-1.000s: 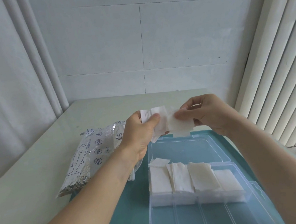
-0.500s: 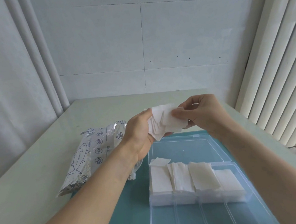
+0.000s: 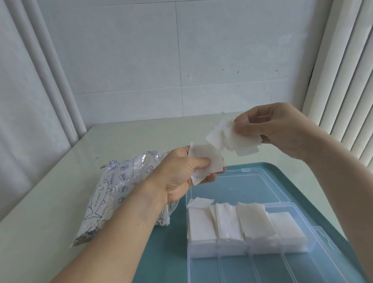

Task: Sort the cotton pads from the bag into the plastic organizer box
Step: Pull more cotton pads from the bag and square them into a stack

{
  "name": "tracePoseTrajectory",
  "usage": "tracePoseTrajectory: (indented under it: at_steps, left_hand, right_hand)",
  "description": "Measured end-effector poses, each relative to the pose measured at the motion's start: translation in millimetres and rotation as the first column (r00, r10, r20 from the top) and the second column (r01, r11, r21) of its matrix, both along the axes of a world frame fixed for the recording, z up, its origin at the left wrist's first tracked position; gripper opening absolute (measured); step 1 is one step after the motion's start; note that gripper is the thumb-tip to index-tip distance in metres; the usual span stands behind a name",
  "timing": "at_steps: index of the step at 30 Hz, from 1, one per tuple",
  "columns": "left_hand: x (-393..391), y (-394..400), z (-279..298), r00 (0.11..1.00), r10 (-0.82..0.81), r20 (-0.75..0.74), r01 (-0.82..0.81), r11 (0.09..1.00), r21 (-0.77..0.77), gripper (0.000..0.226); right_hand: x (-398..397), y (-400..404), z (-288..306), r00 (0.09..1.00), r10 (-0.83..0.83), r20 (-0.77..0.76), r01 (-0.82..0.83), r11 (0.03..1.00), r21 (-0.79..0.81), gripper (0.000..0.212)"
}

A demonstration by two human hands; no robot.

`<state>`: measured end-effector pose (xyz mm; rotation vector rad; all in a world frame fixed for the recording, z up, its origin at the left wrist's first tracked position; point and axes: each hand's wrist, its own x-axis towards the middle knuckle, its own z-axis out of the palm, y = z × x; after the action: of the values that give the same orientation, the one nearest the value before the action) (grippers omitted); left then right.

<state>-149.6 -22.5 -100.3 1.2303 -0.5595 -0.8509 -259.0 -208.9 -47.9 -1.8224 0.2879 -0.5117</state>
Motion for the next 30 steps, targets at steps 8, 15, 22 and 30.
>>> tracePoseTrajectory:
  at_steps: [8, 15, 22, 30]
  left_hand:
    - [-3, 4, 5, 0.99, -0.138, 0.017, 0.137, 0.99, 0.03, 0.03]
    - [-3, 2, 0, 0.984, -0.064, 0.164, 0.06, 0.998, 0.03, 0.026]
    - [-3, -1, -1, 0.971, 0.02, 0.238, -0.03, 0.999, 0.035, 0.018]
    - [6, -4, -6, 0.919, 0.324, 0.225, -0.329, 0.944, -0.012, 0.022]
  right_hand:
    - [3, 7, -3, 0.979, 0.034, -0.202, -0.093, 0.952, -0.292, 0.01]
    - [1, 4, -6, 0.972, 0.04, -0.233, -0.055, 0.997, -0.056, 0.017]
    - [1, -3, -8, 0.902, 0.166, -0.399, -0.176, 0.984, 0.011, 0.033]
    - [2, -6, -5, 0.98, 0.05, -0.193, -0.008, 0.977, 0.214, 0.039]
